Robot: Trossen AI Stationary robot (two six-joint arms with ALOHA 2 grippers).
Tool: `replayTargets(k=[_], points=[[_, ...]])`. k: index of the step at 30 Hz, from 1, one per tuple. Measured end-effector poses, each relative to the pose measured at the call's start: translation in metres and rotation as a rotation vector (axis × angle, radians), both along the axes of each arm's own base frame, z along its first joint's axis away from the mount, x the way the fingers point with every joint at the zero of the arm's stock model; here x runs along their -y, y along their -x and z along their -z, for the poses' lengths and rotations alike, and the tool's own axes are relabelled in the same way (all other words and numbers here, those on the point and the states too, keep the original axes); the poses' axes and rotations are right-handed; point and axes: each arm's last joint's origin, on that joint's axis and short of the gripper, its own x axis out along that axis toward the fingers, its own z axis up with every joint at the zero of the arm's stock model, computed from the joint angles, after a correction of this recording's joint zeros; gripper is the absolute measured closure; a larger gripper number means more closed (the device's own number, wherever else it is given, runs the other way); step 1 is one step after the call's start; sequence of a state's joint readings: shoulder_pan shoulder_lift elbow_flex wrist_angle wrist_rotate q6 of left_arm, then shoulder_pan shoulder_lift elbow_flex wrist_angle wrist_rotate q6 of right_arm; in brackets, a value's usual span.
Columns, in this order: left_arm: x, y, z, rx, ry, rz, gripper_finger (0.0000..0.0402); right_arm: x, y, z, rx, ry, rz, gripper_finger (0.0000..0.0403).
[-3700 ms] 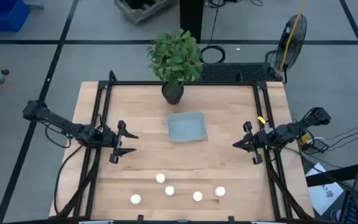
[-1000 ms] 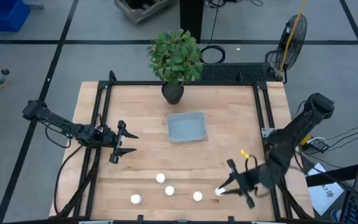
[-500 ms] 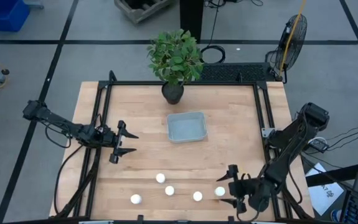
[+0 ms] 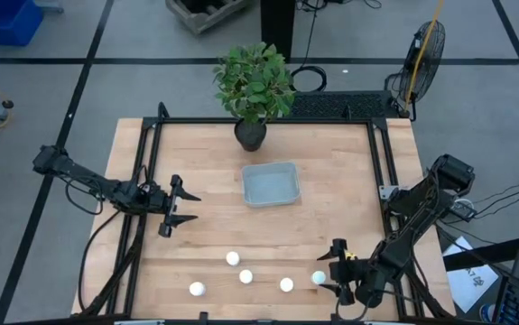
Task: Pick and place pill bottles into a basket
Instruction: Put the white pill bottle into the gray bin
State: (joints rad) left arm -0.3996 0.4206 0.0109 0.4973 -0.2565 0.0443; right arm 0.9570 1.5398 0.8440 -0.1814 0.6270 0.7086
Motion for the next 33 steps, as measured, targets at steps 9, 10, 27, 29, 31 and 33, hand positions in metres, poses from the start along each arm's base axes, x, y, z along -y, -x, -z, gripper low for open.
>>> replayTargets(k=[9, 10, 27, 29, 31, 33], points=[[0.0, 0.0, 0.0, 0.0, 0.0, 0.0, 0.0151, 0.002, 0.002, 0.013, 0.048, -0.076, 0.003, 0.0064], [0.0, 0.0, 0.0, 0.0, 0.0, 0.0, 0.0151, 0.002, 0.002, 0.015, 0.04, -0.066, 0.0, 0.0064], [0.0, 0.0, 0.0, 0.0, 0.0, 0.0, 0.0151, -0.008, -0.005, 0.03, 0.051, -0.104, -0.02, 0.007], [0.0, 0.0, 0.0, 0.0, 0.0, 0.001, 0.0151, -0.008, -0.004, 0.03, 0.044, -0.1, -0.017, 0.0081], [0.0, 0.0, 0.0, 0.0, 0.0, 0.0, 0.0151, -0.008, -0.004, 0.031, 0.032, -0.105, -0.026, 0.0098], [0.0, 0.0, 0.0, 0.0, 0.0, 0.0, 0.0151, -0.008, -0.004, 0.031, 0.026, -0.109, -0.032, 0.0121]])
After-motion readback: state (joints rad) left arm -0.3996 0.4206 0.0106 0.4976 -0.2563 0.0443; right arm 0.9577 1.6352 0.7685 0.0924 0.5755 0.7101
